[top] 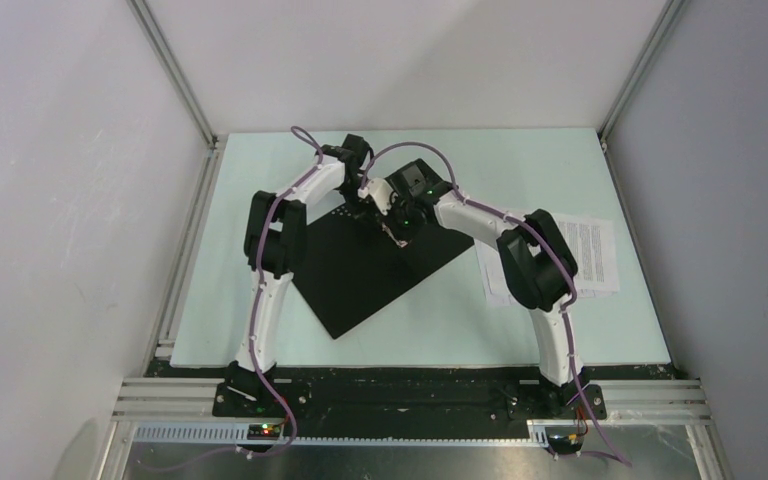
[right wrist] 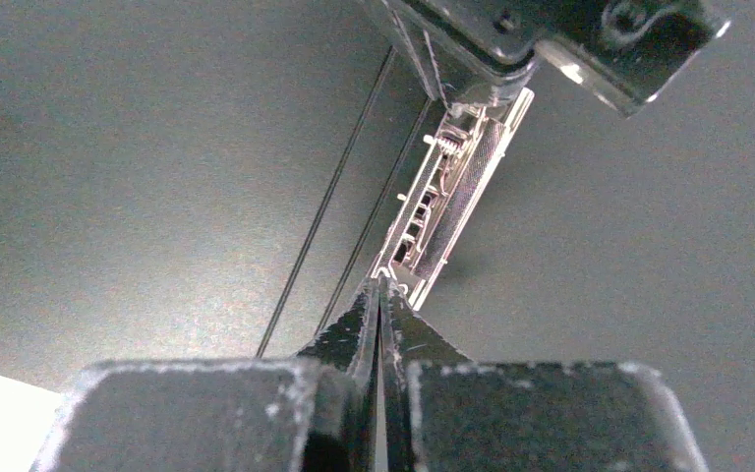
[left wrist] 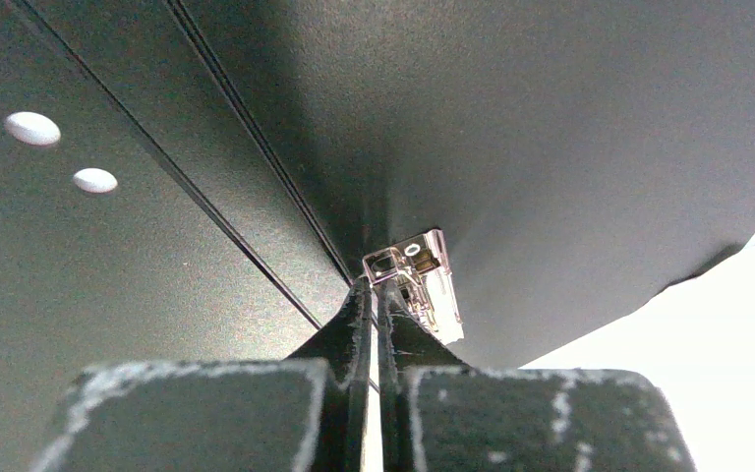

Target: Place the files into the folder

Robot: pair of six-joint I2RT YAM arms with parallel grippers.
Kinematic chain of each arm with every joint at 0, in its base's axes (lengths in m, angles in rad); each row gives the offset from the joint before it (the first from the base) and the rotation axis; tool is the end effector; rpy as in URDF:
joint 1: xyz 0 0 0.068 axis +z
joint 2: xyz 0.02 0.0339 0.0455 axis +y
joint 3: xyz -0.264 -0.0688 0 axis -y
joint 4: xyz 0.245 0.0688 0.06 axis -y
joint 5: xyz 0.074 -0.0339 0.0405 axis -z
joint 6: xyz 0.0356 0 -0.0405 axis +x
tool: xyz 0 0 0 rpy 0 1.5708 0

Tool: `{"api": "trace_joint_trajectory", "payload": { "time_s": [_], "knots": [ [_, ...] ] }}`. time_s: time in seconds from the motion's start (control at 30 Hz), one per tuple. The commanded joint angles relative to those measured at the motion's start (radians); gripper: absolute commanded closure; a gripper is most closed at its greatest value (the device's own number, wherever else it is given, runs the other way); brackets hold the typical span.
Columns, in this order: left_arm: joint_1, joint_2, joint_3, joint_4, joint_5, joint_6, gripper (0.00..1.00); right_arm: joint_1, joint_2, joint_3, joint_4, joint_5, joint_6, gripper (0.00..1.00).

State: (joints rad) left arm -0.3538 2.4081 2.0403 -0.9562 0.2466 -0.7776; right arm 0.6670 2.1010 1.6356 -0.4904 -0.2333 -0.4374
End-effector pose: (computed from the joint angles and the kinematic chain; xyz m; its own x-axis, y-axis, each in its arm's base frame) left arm 0.4593 -0.1789 0.1529 -0.9232 -0.3843 -0.0080 -0.3589 0.8692 -0.3401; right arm 0.3579 0.2923 0.1962 -0.2820 -0.7466 -0.6026 -0.9120 0.4037 -0.0733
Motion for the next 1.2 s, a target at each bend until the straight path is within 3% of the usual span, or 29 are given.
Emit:
{"api": "trace_joint_trajectory", "payload": {
  "time_s": [0.0, 0.47, 0.6, 0.83, 1.17],
  "knots": [
    [0.020, 0.031, -0.030, -0.068, -0.120, 0.039, 1.00, 0.008, 0.024, 0.035, 0.026, 0.037, 0.020, 1.00],
    [0.019, 0.027, -0.036, -0.060, -0.119, 0.038, 1.00, 0.021, 0.039, 0.040, 0.004, 0.043, 0.040, 1.00],
    [0.020, 0.028, -0.037, -0.061, -0.119, 0.038, 1.00, 0.022, 0.044, 0.033, -0.005, 0.066, 0.037, 0.93],
    [0.020, 0.028, -0.037, -0.060, -0.119, 0.039, 1.00, 0.022, 0.058, 0.026, 0.002, 0.100, 0.032, 0.95],
    [0.020, 0.029, -0.037, -0.060, -0.116, 0.040, 1.00, 0.021, 0.069, 0.056, -0.046, 0.029, 0.042, 0.97]
  ]
}}
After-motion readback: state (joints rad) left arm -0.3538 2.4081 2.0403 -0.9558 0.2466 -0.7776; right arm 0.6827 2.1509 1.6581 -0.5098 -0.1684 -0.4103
